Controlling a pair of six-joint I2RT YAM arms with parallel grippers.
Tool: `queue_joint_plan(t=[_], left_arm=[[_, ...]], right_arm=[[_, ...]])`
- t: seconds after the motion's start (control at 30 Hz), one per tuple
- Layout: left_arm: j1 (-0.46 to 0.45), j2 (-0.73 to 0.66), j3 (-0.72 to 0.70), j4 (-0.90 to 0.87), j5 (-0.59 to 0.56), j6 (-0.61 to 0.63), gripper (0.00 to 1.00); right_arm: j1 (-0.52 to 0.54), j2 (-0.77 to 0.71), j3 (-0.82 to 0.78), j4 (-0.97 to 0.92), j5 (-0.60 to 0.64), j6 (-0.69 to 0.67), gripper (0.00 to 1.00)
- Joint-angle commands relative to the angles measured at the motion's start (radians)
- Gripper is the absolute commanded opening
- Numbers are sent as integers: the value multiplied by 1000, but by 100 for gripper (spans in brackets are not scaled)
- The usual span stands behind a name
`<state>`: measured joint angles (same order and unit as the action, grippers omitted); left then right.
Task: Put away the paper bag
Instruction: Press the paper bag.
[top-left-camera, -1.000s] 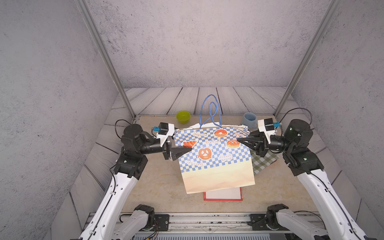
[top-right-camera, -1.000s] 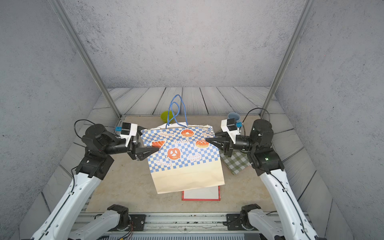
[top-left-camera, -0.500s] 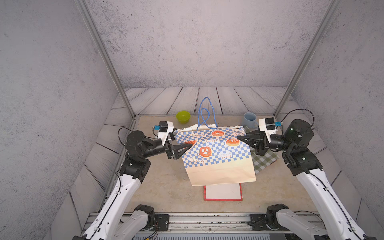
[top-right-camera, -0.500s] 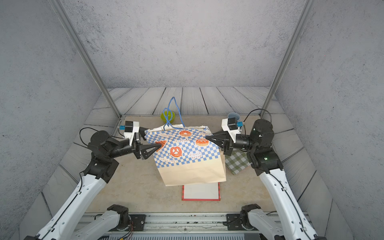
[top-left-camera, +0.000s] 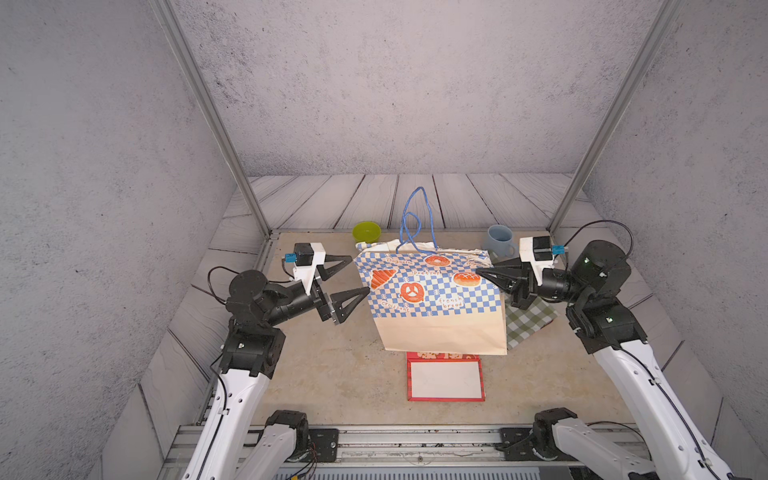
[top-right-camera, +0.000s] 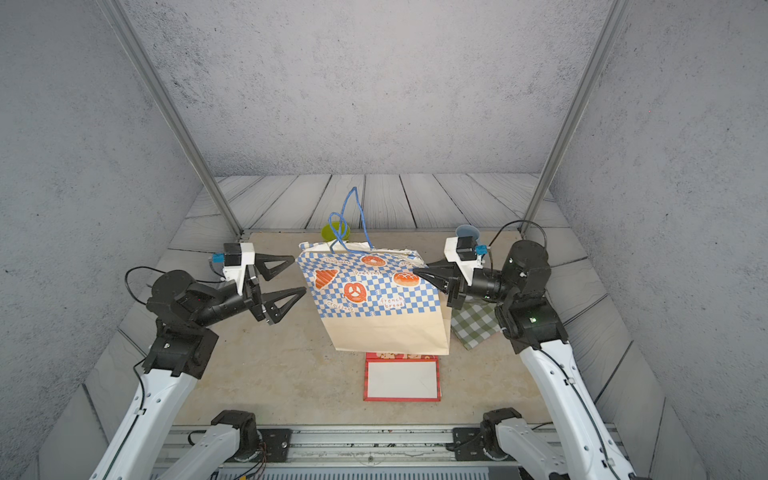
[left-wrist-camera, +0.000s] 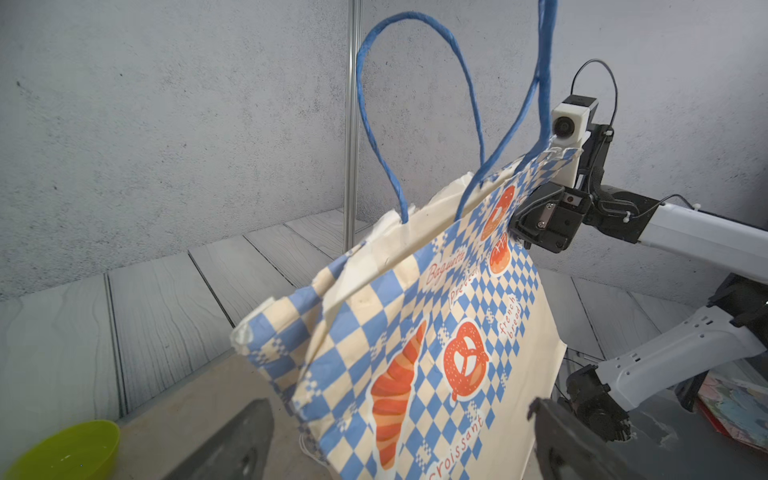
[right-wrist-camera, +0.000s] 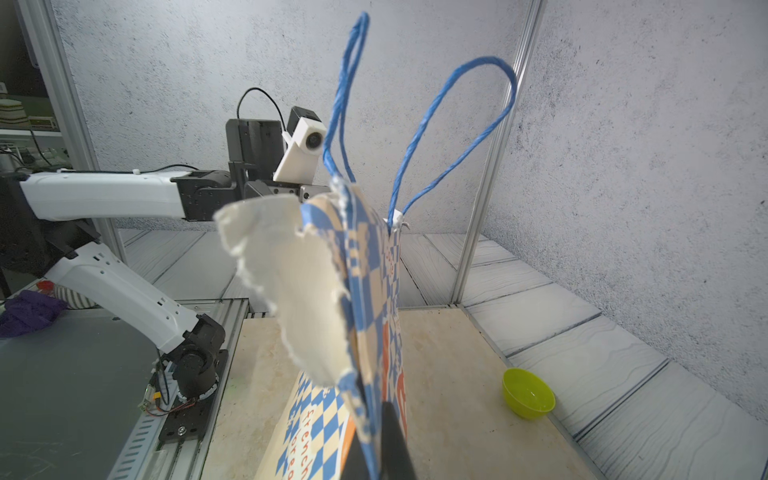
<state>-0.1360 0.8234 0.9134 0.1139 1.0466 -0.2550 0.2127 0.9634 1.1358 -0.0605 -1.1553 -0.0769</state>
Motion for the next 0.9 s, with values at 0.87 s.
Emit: queue_joint_plan(t=[0.87], left_arm=[[-119,211,79,509,227,-388,73]], right_arm=[[36,6,133,103,-106,116,0]])
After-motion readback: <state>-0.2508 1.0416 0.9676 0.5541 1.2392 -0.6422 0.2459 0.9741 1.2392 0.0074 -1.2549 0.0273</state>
